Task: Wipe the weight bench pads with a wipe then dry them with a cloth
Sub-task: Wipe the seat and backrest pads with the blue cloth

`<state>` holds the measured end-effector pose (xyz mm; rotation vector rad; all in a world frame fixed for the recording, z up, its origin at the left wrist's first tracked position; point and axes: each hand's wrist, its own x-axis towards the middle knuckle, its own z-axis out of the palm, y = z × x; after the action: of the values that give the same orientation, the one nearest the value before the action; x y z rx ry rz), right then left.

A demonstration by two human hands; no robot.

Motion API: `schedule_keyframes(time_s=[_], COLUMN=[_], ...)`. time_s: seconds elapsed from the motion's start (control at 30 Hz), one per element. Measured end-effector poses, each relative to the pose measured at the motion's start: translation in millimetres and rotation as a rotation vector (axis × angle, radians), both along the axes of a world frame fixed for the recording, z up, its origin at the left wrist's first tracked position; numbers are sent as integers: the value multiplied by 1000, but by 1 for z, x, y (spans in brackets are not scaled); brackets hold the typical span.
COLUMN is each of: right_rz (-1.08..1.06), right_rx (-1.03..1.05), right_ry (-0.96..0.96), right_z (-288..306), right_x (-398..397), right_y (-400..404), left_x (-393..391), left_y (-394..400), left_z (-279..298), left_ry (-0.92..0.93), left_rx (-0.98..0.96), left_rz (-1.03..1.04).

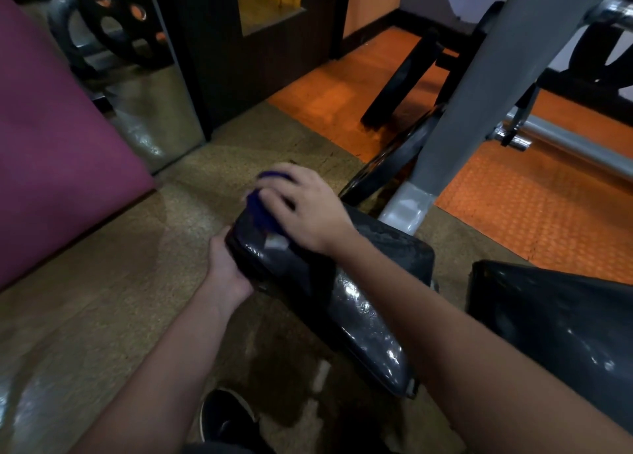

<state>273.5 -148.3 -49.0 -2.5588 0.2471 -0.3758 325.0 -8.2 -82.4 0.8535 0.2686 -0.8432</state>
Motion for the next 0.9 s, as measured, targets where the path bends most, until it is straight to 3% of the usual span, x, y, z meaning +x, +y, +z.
schedule_keyframes(time_s=[0.1,0.27,0.4,0.47,0.57,0.63,0.7,0.9], right_rz=[-236,-457,-693,-824,-936,-922,-746,-395], right_rx=[170,125,161,264,211,258,277,222], right_ry=[88,-32,-10,62,324,490,574,337], right_z=[-11,-49,-72,-79,-68,-48,-26,19], right_x=[-13,-93,-136,-137,-118,-87,-45,31], right_y=[-29,-39,-48,-59,-82,-89,-79,-9], left_x=[2,2,3,3,3,2,2,2], left_y=[-2,-2,-1,0,0,-1,-3,-3], left_z=[-2,-7,-8,-8,-9,-8,-7,-9], left_ry=[14,9,6,9,17,20,32,7], left_rx=[87,89,102,120,118,119,118,129], left_rz=[-20,5,-19,-24,-13,-13,-1,0])
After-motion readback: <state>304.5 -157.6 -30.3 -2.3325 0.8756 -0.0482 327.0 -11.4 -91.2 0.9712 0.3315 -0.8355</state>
